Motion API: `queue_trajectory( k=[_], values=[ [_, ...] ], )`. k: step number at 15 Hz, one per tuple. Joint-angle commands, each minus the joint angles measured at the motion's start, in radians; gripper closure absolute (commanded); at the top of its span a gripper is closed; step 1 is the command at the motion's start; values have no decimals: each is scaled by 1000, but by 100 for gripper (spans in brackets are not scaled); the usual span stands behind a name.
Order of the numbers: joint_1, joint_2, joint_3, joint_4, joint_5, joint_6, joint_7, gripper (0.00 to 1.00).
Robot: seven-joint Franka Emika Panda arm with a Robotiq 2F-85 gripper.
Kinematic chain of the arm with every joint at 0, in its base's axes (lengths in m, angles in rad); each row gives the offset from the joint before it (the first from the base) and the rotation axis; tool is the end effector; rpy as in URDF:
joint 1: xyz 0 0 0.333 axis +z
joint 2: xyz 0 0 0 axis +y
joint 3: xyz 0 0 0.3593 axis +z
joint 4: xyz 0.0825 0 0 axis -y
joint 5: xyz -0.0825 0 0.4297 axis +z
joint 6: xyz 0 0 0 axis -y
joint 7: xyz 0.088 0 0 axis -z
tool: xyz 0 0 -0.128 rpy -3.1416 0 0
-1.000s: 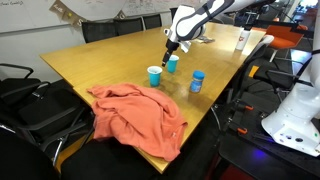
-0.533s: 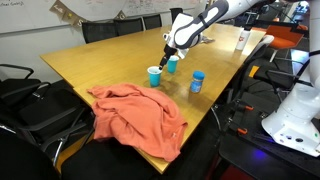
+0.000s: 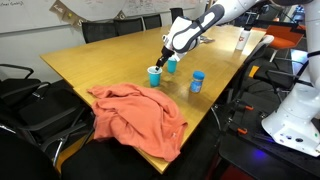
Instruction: Pour the sweets out of the left cup onto the table then put two sweets back in the cup
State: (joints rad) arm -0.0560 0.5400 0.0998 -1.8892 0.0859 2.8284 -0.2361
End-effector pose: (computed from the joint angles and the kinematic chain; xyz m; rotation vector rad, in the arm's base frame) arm 0.7294 0.0224 0.2452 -3.0148 -0.2705 -0.6240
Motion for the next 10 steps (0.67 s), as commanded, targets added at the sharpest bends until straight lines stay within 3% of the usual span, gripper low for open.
queue_trajectory(
  k=[1, 6, 10],
  values=[
    [26, 28, -19, 32, -25, 22, 64, 57],
    [38, 45, -23, 47, -25, 12, 90, 96],
    [44, 50, -22, 53, -25, 8, 94, 100]
  ],
)
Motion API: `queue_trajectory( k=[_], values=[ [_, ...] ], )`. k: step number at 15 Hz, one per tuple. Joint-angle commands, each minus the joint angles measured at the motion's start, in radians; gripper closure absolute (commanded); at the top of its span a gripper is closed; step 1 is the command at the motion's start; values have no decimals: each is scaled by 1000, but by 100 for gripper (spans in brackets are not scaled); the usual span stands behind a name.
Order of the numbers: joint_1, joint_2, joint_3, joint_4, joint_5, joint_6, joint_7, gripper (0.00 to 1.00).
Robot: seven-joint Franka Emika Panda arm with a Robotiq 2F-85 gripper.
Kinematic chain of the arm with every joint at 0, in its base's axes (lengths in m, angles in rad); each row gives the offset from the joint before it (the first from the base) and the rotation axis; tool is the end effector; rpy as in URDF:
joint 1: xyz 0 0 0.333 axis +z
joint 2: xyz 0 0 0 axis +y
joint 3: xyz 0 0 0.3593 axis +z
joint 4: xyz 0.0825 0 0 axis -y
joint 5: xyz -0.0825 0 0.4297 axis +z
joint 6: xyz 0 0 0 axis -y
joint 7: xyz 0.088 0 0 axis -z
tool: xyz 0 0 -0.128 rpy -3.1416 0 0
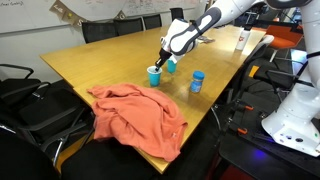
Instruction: Pour the sweets out of the left cup onto the table then put two sweets back in the cup
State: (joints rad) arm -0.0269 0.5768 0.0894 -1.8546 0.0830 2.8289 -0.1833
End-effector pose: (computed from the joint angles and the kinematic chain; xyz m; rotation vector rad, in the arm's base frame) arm 0.7377 0.0366 0.2344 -3.0097 -0.2227 -0.6156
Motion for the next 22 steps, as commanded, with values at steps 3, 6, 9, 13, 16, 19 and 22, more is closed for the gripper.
queue_trajectory(
  k=[3, 6, 9, 13, 16, 19, 22],
  values=[
    [16, -10, -10, 6, -23, 0, 44, 99],
    [-2, -58, 3, -8, -11, -25, 31, 99],
    [-31, -106, 19, -6, 9, -64, 16, 99],
    [-82, -192, 28, 8, 47, -159, -18, 99],
    [-113, -253, 2, 23, 59, -218, -35, 99],
    [-141, -294, -37, 43, 64, -259, -50, 99],
    [-165, -317, -85, 51, 58, -270, -52, 99]
  ],
)
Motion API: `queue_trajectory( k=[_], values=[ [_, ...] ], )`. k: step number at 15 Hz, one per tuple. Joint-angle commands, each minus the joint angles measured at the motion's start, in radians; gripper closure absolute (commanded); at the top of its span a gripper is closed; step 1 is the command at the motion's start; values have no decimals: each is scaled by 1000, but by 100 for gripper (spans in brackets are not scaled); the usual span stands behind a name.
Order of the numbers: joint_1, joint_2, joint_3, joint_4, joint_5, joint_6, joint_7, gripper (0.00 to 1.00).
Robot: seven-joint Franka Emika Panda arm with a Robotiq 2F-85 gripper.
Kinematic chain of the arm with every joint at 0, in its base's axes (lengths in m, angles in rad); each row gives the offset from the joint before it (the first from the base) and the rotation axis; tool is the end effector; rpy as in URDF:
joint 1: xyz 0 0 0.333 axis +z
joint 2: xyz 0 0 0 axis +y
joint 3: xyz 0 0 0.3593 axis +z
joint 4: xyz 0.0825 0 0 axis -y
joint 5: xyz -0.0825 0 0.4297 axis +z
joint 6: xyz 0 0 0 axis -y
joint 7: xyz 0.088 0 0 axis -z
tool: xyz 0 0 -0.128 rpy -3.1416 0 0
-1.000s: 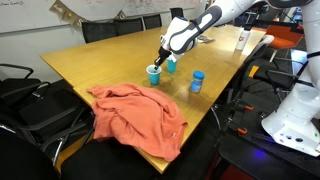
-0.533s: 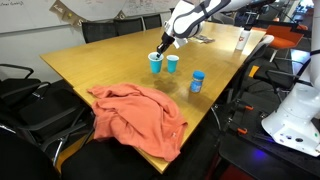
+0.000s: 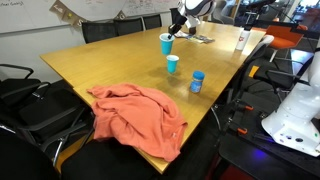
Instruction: Pour the sweets out of the left cup onto the table then put two sweets back in the cup
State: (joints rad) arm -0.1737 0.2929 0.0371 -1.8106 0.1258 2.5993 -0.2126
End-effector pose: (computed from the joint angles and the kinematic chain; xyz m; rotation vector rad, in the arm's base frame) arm 0.7257 -0.1032 0.4354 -3.0296 0.0298 -0.7812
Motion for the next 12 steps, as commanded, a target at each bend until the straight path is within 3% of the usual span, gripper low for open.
queue_trajectory(
  k=[1, 9, 12],
  values=[
    [-20, -38, -53, 9, 2, -35, -10, 99],
    [-72, -27, -185, 12, -61, -21, 3, 99],
    [-58, 6, -215, 4, -132, 24, 35, 99]
  ],
)
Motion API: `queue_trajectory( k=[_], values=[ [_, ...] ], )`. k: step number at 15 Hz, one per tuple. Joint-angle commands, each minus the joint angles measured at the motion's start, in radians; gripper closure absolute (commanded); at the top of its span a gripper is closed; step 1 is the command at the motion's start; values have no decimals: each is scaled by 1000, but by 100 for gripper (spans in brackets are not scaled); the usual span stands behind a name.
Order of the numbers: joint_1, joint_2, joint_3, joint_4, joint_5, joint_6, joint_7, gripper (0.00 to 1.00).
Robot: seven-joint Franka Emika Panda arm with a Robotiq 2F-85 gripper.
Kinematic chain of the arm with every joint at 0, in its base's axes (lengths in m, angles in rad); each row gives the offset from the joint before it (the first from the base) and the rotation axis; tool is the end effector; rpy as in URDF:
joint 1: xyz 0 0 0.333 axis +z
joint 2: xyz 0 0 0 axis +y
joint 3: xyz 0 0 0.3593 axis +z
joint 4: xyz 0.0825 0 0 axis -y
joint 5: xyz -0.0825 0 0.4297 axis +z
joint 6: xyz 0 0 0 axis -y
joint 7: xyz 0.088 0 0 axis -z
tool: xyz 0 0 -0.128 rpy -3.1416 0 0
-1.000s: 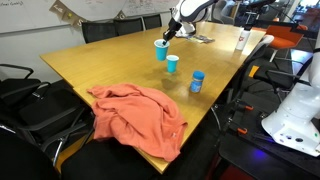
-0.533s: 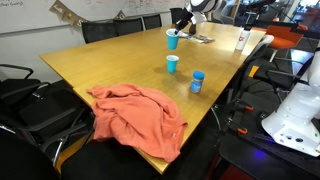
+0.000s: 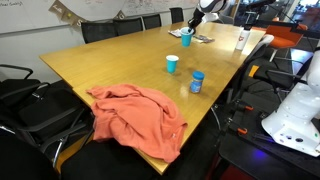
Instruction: Pour the sweets out of the left cup onto the table then put two sweets back in the cup
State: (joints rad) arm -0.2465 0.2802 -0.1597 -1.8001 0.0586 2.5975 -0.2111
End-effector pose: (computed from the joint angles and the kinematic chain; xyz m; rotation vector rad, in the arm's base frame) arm 0.6773 -0.2813 0.4525 2.8767 -0.3167 0.7358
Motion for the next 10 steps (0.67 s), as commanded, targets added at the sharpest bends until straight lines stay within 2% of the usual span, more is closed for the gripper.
queue_trajectory(
  k=[1, 5, 10],
  values=[
    [26, 31, -29, -10, -104, 44, 51, 99],
    [101, 88, -86, -20, -323, 131, 172, 99],
    [262, 143, -239, -20, -643, 185, 421, 99]
  ],
)
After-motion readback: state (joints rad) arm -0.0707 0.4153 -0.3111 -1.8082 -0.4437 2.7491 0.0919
